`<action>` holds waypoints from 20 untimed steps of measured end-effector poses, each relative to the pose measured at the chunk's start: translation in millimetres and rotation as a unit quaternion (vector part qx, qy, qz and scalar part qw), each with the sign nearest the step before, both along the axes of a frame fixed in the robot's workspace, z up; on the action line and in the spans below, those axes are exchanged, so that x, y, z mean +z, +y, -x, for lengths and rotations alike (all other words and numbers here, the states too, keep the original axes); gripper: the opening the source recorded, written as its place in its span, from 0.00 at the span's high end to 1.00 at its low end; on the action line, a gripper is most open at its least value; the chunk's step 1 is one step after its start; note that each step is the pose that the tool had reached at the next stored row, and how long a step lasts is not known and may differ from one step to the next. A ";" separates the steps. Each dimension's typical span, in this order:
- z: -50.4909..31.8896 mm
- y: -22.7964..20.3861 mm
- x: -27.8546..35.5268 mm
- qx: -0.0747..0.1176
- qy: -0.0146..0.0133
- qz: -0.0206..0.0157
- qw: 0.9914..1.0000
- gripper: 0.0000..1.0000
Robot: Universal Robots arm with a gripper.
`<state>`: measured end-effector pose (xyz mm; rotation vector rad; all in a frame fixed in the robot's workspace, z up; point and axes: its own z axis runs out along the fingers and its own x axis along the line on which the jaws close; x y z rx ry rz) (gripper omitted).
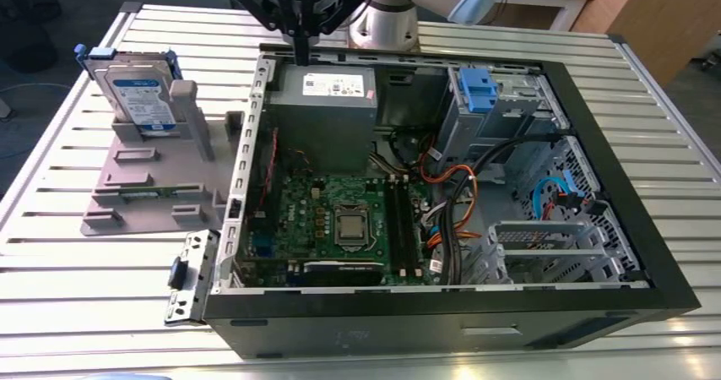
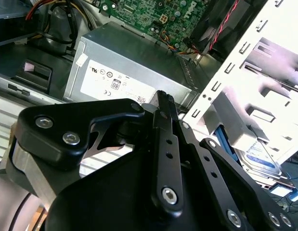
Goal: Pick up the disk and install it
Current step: 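Reach for the disk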
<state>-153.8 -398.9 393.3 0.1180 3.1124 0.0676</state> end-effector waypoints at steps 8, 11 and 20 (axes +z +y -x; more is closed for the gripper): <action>1.6 0.0 0.0 0.000 0.000 0.000 1.000 0.89; 2.1 0.0 0.0 0.000 0.000 0.000 1.000 0.89; 4.5 0.0 0.0 0.000 0.000 0.000 1.000 0.89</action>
